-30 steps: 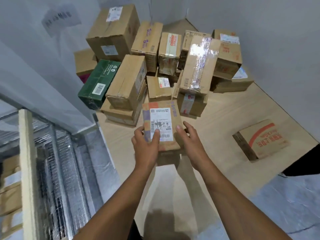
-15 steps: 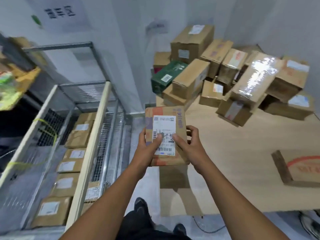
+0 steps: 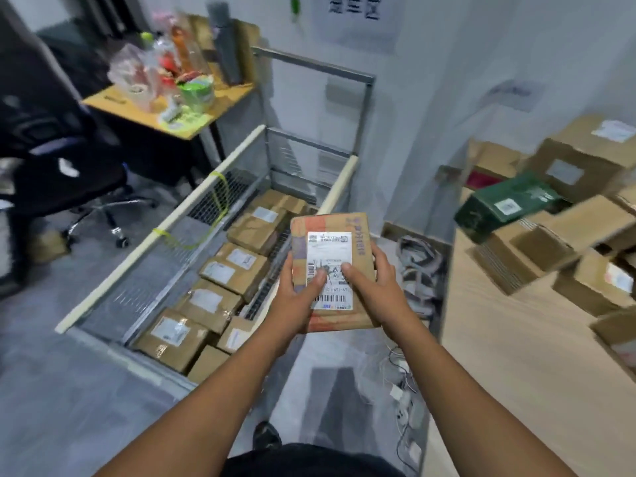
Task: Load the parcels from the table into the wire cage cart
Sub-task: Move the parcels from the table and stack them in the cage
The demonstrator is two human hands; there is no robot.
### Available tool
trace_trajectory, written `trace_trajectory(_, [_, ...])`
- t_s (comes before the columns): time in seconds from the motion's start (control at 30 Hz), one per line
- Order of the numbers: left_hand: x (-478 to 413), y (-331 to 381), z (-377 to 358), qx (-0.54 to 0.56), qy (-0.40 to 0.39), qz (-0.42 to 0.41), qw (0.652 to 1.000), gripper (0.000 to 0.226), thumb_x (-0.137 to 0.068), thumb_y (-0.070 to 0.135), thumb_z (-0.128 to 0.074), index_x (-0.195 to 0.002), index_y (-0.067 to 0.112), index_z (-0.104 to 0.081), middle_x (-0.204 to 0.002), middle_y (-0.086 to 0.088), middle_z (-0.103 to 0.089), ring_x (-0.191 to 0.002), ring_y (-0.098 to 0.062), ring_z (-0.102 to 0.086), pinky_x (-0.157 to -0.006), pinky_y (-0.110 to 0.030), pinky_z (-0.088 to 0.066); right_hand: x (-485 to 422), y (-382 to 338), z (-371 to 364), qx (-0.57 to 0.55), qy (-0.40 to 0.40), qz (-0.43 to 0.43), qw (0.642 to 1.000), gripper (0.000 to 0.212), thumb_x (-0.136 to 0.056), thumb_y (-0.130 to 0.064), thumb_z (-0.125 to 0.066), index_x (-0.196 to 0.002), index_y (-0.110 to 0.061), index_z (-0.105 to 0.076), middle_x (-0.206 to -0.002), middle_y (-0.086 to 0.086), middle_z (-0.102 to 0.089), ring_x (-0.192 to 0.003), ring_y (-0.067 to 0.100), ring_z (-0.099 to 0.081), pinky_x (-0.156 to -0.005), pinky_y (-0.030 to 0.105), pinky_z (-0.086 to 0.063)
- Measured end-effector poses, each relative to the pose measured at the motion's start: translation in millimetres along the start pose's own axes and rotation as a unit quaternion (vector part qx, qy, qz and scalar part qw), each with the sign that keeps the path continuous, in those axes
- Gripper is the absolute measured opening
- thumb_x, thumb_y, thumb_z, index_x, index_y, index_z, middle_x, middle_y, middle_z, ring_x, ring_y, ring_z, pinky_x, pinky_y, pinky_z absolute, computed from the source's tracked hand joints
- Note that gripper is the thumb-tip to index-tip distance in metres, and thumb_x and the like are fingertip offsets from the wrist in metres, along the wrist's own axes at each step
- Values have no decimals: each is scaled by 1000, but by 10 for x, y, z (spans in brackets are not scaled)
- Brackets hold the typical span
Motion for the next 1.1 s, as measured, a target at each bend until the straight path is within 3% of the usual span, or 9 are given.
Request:
trace_trajectory(0.1, [-175, 140, 626, 25, 44, -6, 999, 66, -93, 41, -74, -150, 37, -40, -127, 5, -73, -108, -18, -74, -92, -48, -61, -358, -147, -648, 9, -38, 1, 999, 92, -71, -73, -79, -150, -49, -40, -146, 0, -55, -124, 15, -65, -105, 47, -55])
trace_trajectory(0.2, [-297, 159, 1164, 41, 98, 2, 994, 63, -91, 48, -74, -145, 41, -42, -125, 7, -73, -106, -19, -75, -90, -51, -61, -680, -287, -1214, 56, -82, -17, 995, 121, -58, -87, -77, -159, -42, -27, -158, 0, -42, -137, 19, -54, -113, 50, -48])
trace_trajectory(0.33, [-480, 78, 1782, 81, 191, 10, 978, 68, -86, 55, -76, -143, 42, -42, -126, 6, -73, -109, -25, -74, -91, -60, -58, -1150, -480, -1963, 123, -195, -36, 972, 124, -61, -85, -73, -163, -39, -19, -163, 3, -39, -140, 25, -52, -114, 52, -46])
trace_trajectory(0.5, [-877, -73, 2216, 107, 276, 20, 955, 54, -90, 46, -74, -136, 45, -47, -125, 10, -73, -110, -15, -73, -93, -45, -60, -1820, -370, -2762, 94, -318, -62, 942, 95, -82, -59, -81, -158, -30, -33, -141, 0, -63, -118, 20, -70, -105, 50, -55])
trace_trajectory(0.67, [-1386, -319, 2485, 78, 354, 71, 929, 79, -86, 56, -76, -152, 40, -36, -135, 8, -68, -114, -20, -71, -91, -53, -60, -2655, 61, -3336, 122, -406, -113, 899, 122, -60, -78, -85, -160, -30, -32, -139, -4, -67, -114, 16, -72, -102, 48, -57])
trace_trajectory(0.73, [-1529, -486, 2582, 34, 367, 127, 921, 83, -85, 66, -69, -155, 46, -29, -138, 12, -64, -115, -9, -69, -98, -46, -56, -2941, 314, -3517, 140, -437, -141, 877, 128, -60, -80, -84, -162, -27, -29, -147, -4, -61, -120, 15, -69, -103, 45, -56])
trace_trajectory(0.83, [-1753, -850, 2746, -33, 380, 197, 903, 69, -101, 49, -57, -161, 37, -25, -140, 22, -50, -103, 10, -55, -90, -16, -41, -3323, 751, -3725, 152, -491, -168, 841, 88, -90, -52, -76, -159, -30, -26, -139, -10, -55, -114, 9, -65, -92, 31, -56])
trace_trajectory(0.9, [-1930, -1202, 2907, -81, 374, 220, 897, 64, -104, 45, -54, -161, 33, -27, -151, 16, -40, -122, 5, -40, -87, -6, -34, -3611, 1152, -3834, 171, -502, -188, 826, 97, -89, -50, -76, -164, -27, -19, -140, -8, -57, -115, 13, -67, -91, 32, -58])
trace_trajectory(1.1, [-2153, -2617, 3391, -176, 384, 339, 841, 72, -97, 58, -57, -158, 25, -35, -158, -8, -44, -144, -29, -43, -116, -39, -38, -4185, 2461, -4108, 276, -526, -154, 790, 68, -91, -38, -80, -148, -23, -46, -121, -7, -70, -106, 14, -73, -91, 33, -60])
Point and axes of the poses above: each hand's wrist, its own x-axis away from the middle knuckle, its own z-axis out of the back of the hand, y = z × x, the point moved 9 cm from there along -x, towards the middle knuckle
